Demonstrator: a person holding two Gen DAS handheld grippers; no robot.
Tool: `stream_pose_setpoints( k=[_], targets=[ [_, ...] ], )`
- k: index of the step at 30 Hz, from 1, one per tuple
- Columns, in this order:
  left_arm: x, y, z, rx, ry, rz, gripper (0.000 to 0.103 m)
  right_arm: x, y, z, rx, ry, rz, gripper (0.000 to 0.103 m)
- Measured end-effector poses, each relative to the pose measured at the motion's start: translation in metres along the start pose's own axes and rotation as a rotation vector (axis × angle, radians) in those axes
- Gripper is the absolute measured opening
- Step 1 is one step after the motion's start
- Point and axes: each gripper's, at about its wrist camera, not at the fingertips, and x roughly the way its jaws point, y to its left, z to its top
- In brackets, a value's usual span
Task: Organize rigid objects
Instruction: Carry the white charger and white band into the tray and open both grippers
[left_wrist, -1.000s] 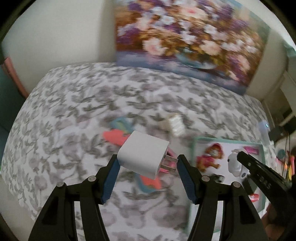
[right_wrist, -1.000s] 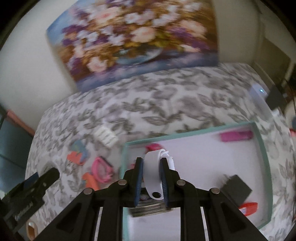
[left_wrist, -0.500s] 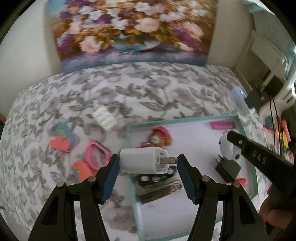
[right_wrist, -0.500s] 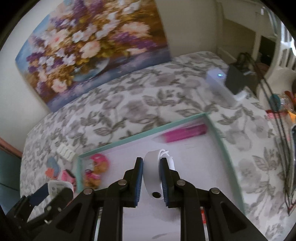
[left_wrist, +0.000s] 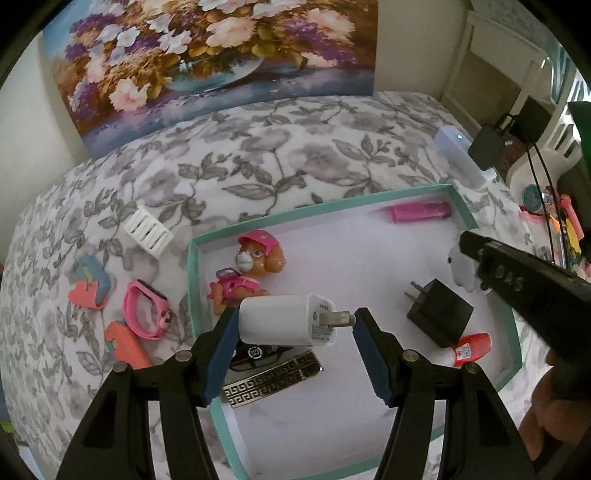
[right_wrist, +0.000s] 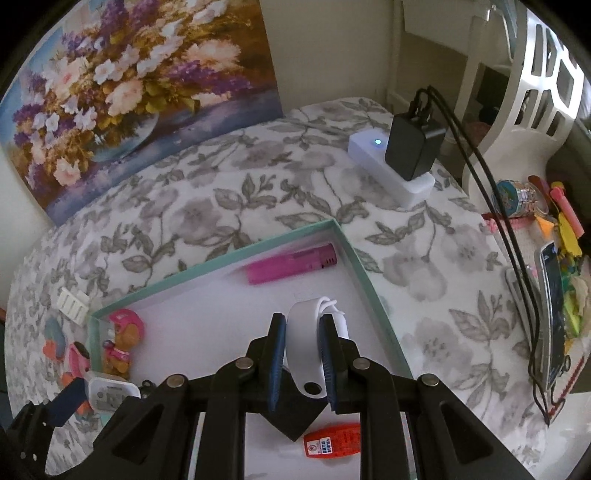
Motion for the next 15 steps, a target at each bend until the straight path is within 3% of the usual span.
stream_pose_setpoints(
  k=[15],
  targets=[
    [0.001, -0.013, 0.0, 0.036, 0.013, -0.017, 0.068, 0.003, 0.003, -0.002, -0.006, 0.029, -0.011, 0.022]
  ],
)
